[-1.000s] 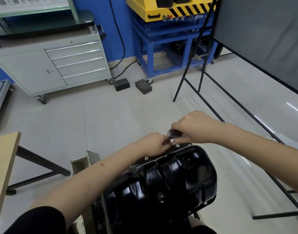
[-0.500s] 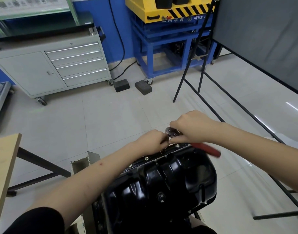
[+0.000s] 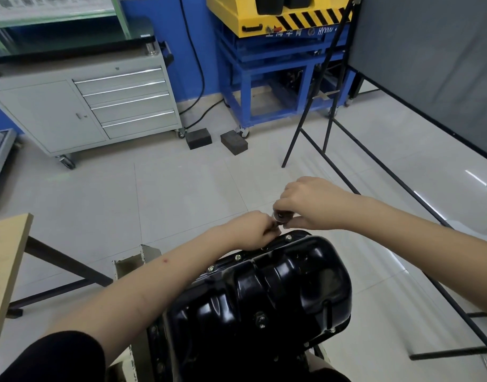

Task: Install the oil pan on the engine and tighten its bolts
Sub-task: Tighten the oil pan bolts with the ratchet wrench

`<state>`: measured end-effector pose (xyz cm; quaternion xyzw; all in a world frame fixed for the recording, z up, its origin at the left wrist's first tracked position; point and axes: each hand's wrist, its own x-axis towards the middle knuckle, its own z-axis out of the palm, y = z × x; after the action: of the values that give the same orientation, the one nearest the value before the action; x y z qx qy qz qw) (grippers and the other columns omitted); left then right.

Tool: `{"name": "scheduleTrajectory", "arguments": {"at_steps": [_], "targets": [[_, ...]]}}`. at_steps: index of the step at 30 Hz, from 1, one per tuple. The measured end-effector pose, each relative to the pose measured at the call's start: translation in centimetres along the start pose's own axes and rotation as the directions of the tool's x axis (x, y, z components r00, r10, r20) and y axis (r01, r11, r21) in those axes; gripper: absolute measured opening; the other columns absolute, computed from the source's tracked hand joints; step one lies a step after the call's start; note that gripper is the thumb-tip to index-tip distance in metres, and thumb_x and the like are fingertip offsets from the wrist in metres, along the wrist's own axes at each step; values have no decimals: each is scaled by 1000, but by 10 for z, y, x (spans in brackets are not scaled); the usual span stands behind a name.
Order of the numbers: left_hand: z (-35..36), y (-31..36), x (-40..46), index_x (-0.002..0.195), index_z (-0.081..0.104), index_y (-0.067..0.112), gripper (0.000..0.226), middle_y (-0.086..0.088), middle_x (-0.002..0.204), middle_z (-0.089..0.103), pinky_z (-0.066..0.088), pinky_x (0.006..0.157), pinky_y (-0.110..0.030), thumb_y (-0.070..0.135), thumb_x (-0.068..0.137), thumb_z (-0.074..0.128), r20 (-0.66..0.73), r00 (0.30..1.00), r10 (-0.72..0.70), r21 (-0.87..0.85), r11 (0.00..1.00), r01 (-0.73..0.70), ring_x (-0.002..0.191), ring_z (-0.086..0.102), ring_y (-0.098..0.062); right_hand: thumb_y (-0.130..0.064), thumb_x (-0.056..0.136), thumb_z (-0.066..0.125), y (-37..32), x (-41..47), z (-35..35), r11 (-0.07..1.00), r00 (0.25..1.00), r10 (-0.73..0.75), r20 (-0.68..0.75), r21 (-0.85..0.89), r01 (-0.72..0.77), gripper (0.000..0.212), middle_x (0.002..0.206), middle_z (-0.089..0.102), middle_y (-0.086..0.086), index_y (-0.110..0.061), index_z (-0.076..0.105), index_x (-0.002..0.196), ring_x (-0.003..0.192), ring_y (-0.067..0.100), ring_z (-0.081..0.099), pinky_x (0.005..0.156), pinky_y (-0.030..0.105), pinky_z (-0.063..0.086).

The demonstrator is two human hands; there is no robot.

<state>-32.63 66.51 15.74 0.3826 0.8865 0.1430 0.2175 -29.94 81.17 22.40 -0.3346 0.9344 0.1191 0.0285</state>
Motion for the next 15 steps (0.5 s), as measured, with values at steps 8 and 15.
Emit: {"name": "scheduleTrajectory", "arguments": {"at_steps": [8, 15], "targets": [[-7, -4, -1, 76, 49, 7, 29, -9, 66, 52, 29, 55, -27, 29, 95, 45, 78, 997, -20, -37, 999, 22, 68, 46, -26, -57, 87, 44, -3, 3, -2, 999, 1000, 14, -4, -36, -14, 44, 92, 66, 4, -17, 58, 99, 86, 25, 58, 73, 27, 31], [-1, 2, 2, 90, 56, -4, 33, -23, 90, 62, 35, 67, -30, 22, 97, 37, 60, 998, -2, -7, 1000, 2, 78, 53, -31, -30, 91, 47, 0, 0, 0, 997, 998, -59, -30, 40, 60, 23, 107, 61, -8, -26, 57, 111, 107, 14, 48, 87, 24, 32]]}}
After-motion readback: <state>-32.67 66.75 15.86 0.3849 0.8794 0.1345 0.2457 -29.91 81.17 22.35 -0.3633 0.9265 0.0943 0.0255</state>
